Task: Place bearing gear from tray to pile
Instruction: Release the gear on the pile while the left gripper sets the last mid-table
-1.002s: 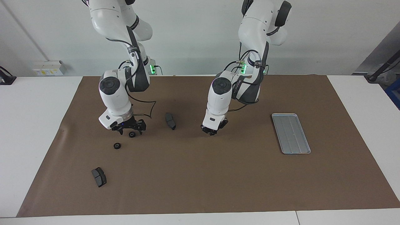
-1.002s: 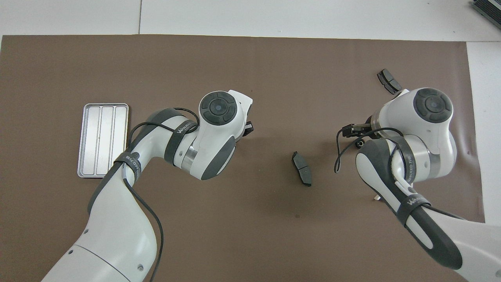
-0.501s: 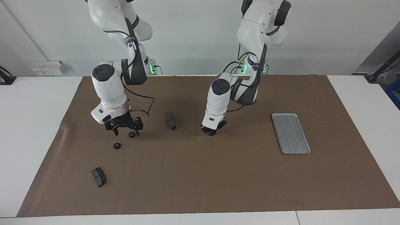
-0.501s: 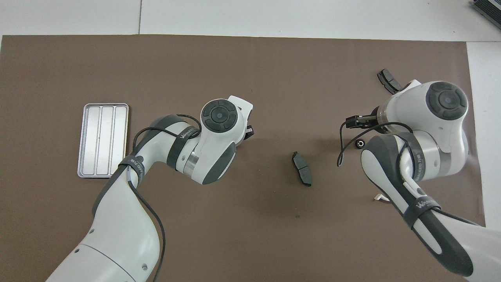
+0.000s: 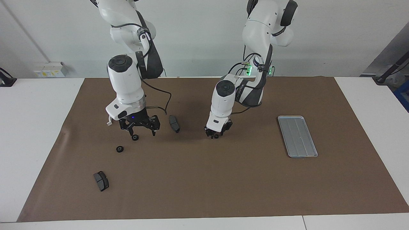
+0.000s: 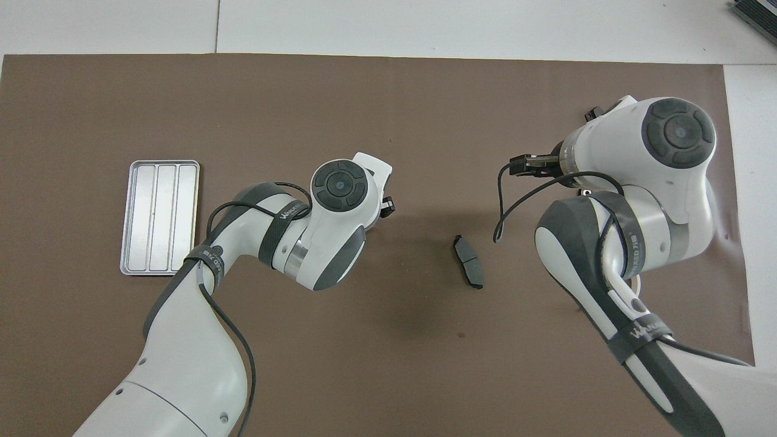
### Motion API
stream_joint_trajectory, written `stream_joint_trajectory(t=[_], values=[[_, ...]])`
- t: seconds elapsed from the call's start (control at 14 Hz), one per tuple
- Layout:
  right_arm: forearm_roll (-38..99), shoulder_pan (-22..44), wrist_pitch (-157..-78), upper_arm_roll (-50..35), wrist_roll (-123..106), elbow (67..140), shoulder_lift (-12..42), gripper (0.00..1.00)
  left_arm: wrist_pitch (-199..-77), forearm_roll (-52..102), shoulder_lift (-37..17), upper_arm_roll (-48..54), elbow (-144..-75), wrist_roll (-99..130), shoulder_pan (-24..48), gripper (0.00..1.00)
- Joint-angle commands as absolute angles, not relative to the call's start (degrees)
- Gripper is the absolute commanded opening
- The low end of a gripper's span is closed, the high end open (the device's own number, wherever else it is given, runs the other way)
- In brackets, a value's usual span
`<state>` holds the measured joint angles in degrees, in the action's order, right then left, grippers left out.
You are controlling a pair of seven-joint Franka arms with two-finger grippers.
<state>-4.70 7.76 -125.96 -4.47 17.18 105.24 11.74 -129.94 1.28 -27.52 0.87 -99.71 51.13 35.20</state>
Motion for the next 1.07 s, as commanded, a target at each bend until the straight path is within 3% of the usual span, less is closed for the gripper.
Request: stream_joint_trajectory(t=[0.0,0.14,0.43,0.79,1.0], values=[[-3.43,7.82,-125.15,-4.66,17.84,103.97,12.48,1.0,-126.5,0.62,-26.28,0.09,-97.32,51.86,35.16,0.89],[-3.43,9.31,-125.59,-4.66,19.85,104.15,12.92,1.0,-121.84,0.35,-27.24,-0.09,-92.31,51.5,32.45,0.89],[-3.34,13.43,-124.98,-4.66,21.35,102.14,13.79,1.0,-120.07,0.88,-25.76,0.09,-91.49,40.47,24.02,0.89],[-0.88,21.52,-122.69,-4.66,31.01,90.9,22.4,1.0,-112.77,1.05,-21.28,0.09,-91.93,11.57,9.35,0.89],[-1.84,26.88,-124.97,-4.57,36.46,90.09,26.35,1.0,-112.5,1.05,-20.66,-0.09,-92.28,1.61,4.14,0.89]])
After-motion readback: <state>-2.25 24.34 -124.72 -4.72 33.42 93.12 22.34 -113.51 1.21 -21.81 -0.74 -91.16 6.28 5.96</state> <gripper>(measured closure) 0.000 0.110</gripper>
